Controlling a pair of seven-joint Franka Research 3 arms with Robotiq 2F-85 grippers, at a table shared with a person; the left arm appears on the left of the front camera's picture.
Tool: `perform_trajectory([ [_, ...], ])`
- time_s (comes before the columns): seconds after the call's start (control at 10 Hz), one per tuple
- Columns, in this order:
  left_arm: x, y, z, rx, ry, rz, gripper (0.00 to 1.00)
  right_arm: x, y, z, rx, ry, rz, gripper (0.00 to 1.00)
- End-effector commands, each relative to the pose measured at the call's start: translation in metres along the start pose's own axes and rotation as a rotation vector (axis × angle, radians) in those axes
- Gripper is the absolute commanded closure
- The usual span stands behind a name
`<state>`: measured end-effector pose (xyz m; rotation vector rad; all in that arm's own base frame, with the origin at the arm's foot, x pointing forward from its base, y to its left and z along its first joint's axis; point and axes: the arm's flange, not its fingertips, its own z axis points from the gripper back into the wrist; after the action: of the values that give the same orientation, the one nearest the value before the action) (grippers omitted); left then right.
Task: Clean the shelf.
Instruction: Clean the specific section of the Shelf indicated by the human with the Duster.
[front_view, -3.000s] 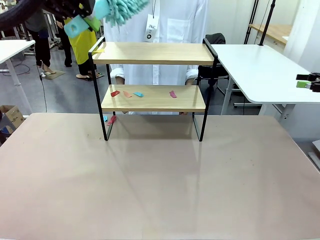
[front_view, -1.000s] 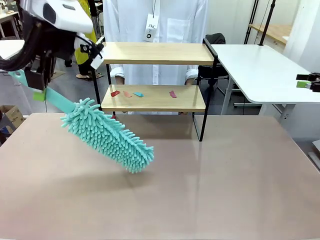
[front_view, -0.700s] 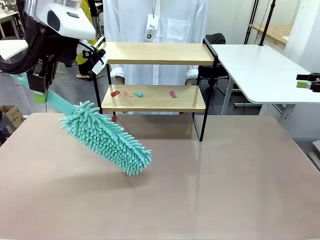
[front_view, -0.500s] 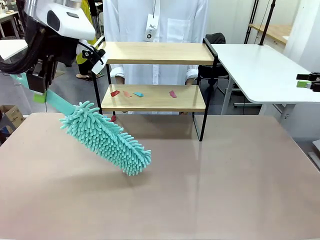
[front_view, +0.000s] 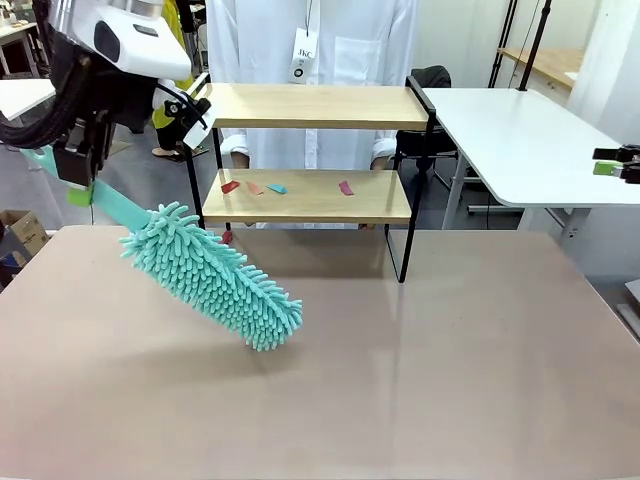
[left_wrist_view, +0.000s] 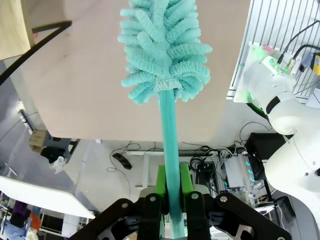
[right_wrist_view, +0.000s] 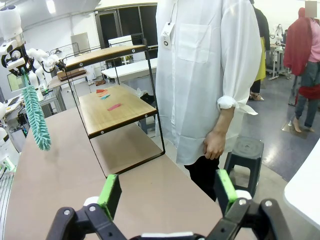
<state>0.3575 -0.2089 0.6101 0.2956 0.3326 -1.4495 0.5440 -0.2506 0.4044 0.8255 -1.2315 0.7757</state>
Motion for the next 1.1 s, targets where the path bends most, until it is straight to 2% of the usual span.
perform_trajectory([
  [0.0, -0.0013, -0.0008, 0.0007, -0.002, 0.002, 0.001, 0.87, 0.0025, 0.0018, -0.0016, 0.002, -0.003, 0.003, 0.00],
  [1.0, -0.0013, -0.0008, 0.0007, -0.002, 0.002, 0.001, 0.87, 0.0025, 0.0018, -0.0016, 0.002, -0.003, 0.003, 0.00],
])
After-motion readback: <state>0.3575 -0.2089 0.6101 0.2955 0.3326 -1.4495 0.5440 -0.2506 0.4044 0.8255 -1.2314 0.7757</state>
